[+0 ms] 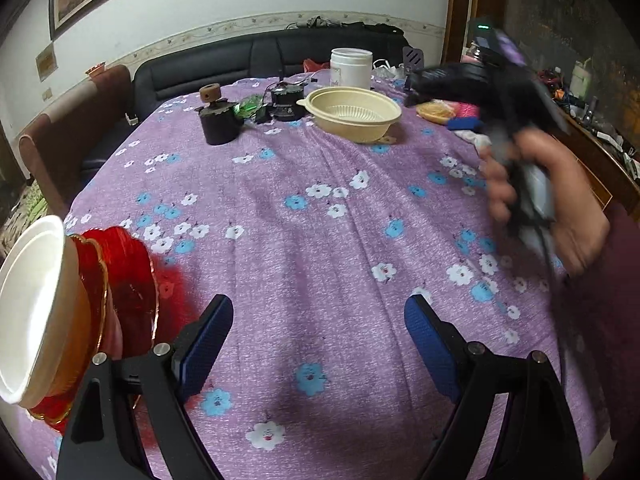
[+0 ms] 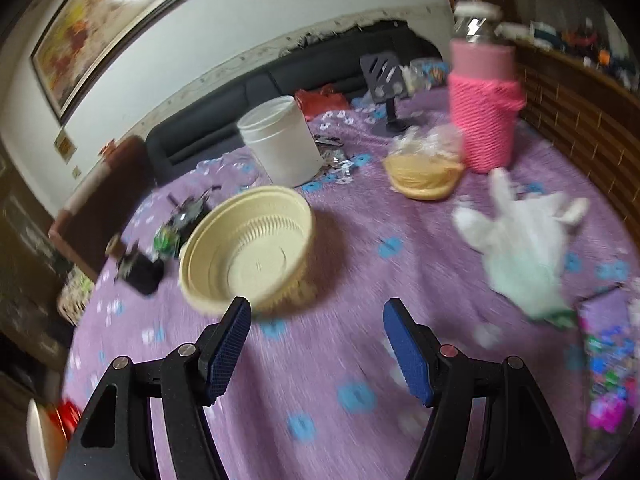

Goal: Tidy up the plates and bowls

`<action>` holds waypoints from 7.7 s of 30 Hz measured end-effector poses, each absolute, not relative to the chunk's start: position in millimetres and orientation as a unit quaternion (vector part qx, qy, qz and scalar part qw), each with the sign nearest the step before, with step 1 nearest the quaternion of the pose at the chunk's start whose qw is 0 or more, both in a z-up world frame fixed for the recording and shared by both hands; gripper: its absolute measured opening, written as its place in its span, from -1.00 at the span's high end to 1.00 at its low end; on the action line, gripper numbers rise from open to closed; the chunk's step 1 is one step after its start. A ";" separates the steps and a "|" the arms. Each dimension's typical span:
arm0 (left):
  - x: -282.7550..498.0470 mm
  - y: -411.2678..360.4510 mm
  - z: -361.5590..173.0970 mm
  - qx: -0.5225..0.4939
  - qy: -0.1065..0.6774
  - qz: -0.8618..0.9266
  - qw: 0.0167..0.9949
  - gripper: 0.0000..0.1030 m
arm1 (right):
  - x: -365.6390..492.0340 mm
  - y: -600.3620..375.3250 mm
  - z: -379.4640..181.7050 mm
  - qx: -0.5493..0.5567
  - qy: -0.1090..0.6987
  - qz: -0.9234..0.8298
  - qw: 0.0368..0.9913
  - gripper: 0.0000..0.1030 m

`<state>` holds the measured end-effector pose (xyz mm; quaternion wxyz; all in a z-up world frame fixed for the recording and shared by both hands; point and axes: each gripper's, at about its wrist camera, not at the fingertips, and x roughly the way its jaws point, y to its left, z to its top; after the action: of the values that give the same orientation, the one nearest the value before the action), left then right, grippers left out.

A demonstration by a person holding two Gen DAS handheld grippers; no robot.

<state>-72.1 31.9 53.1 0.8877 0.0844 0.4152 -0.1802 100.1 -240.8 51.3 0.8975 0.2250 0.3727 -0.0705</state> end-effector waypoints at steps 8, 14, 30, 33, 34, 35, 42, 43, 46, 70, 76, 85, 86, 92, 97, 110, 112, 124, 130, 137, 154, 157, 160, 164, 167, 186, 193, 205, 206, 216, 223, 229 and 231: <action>-69.1 50.3 47.9 0.078 0.433 -0.157 0.884 -0.69 | 168.8 -238.3 4.9 0.299 0.438 -0.057 0.846 0.53; -78.7 57.9 53.0 0.062 0.431 -0.165 0.885 -0.69 | 128.6 -236.6 7.1 0.320 0.442 -0.016 0.838 0.65; -112.3 69.3 76.8 0.029 0.421 -0.179 0.889 -0.69 | -48.7 -216.0 46.0 0.329 0.452 0.118 0.820 0.75; -115.1 65.2 76.7 0.025 0.428 -0.186 0.884 -0.69 | -48.4 -221.3 58.9 0.274 0.419 0.056 0.864 0.03; -115.7 63.4 77.3 0.028 0.428 -0.186 0.884 -0.69 | -46.2 -225.6 60.4 0.271 0.405 0.038 0.873 -0.19; -116.6 61.6 78.2 0.032 0.426 -0.185 0.885 -0.69 | -42.3 -230.2 60.8 0.272 0.393 0.024 0.878 -0.36; -104.4 52.7 88.0 0.036 0.425 -0.179 0.886 -0.69 | 19.0 -252.5 47.3 0.292 0.370 -0.037 0.881 -0.32; -99.2 50.7 90.9 0.033 0.428 -0.181 0.885 -0.69 | 27.5 -254.3 44.2 0.296 0.370 -0.039 0.879 -0.31; -74.1 39.9 101.0 0.016 0.432 -0.191 0.881 -0.69 | 44.8 -252.0 33.9 0.308 0.368 -0.040 0.877 -0.13; 145.7 -94.2 36.2 0.003 0.527 -0.189 0.829 0.00 | 63.1 -273.4 2.4 0.345 0.388 0.015 0.854 0.65; 131.6 -87.5 44.6 0.013 0.527 -0.195 0.827 0.46 | 61.1 -265.8 6.4 0.344 0.387 0.022 0.855 0.65; 80.7 -32.4 83.1 0.015 0.491 -0.170 0.854 0.52 | 46.0 -225.4 38.4 0.306 0.360 0.075 0.878 0.65; 74.5 -23.5 87.2 0.013 0.486 -0.167 0.858 0.52 | 42.8 -215.5 45.0 0.294 0.355 0.086 0.883 0.65; 23.1 44.8 113.0 -0.027 0.460 -0.154 0.874 0.51 | 18.7 -157.5 74.9 0.237 0.333 0.149 0.900 0.65; -17.4 102.3 125.2 -0.051 0.444 -0.142 0.883 0.51 | -1.1 -109.1 84.8 0.212 0.338 0.185 0.898 0.65; -83.5 230.8 126.9 -0.147 0.400 -0.080 0.901 0.48 | -28.9 24.0 116.6 0.119 0.349 0.237 0.899 0.63; -85.6 248.3 124.6 -0.152 0.399 -0.064 0.902 0.46 | -27.6 46.9 116.5 0.105 0.355 0.242 0.897 0.62; -70.0 293.4 106.9 -0.152 0.408 -0.020 0.900 0.27 | -8.9 120.8 94.9 0.046 0.386 0.234 0.891 0.60; -83.4 299.3 115.3 -0.155 0.380 -0.019 0.912 -0.39 | -8.7 135.5 90.9 0.021 0.383 0.224 0.896 0.60; -101.3 310.0 124.2 -0.173 0.354 -0.014 0.919 -0.43 | -11.9 136.1 91.0 0.029 0.378 0.226 0.897 0.18; -143.7 297.3 143.8 -0.132 0.293 0.022 0.947 -0.56 | -41.8 136.1 109.4 -0.022 0.291 0.191 0.937 -0.50; -149.8 291.4 144.4 -0.113 0.284 0.035 0.951 -0.59 | -51.2 124.2 115.7 -0.008 0.279 0.181 0.943 -0.54; -157.9 278.6 143.0 -0.083 0.271 0.050 0.958 -0.64 | -64.0 107.6 117.3 0.016 0.278 0.172 0.945 -0.61; -164.8 258.9 139.3 -0.048 0.262 0.059 0.962 -0.71 | -83.9 80.4 109.2 0.050 0.283 0.157 0.945 -0.65; -166.7 245.4 137.8 -0.035 0.265 0.048 0.963 -0.71 | -97.7 63.4 101.3 0.069 0.287 0.143 0.945 -0.66; -179.6 182.3 130.9 0.041 0.259 0.043 0.964 -0.75 | -146.9 10.6 77.8 0.106 0.282 0.097 0.949 -0.69; -178.5 174.7 122.9 0.049 0.270 0.035 0.961 -0.76 | -158.1 15.8 79.7 0.079 0.265 0.086 0.957 -0.72; -175.1 179.3 116.4 0.043 0.282 0.032 0.958 -0.76 | -158.2 21.7 72.9 0.066 0.273 0.084 0.956 -0.74; -175.2 180.0 116.1 0.043 0.283 0.032 0.958 -0.76 | -157.7 22.1 72.1 0.065 0.275 0.084 0.956 -0.74; -171.9 186.1 108.3 0.032 0.297 0.026 0.954 -0.76 | -155.6 27.9 66.3 0.059 0.285 0.086 0.953 -0.74; -168.9 189.1 103.3 0.027 0.307 0.025 0.951 -0.76 | -155.2 34.0 63.6 0.052 0.291 0.089 0.951 -0.74; -167.8 191.9 101.6 0.023 0.310 0.026 0.950 -0.76 | -155.9 35.8 63.2 0.049 0.292 0.088 0.951 -0.74; -167.7 192.8 100.7 0.023 0.311 0.025 0.950 -0.76 | -155.9 36.5 62.8 0.050 0.294 0.088 0.950 -0.74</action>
<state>-167.7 192.8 100.7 0.9497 0.0230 0.3112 0.0255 -155.9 36.5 62.8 0.9505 0.0496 0.2938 0.0882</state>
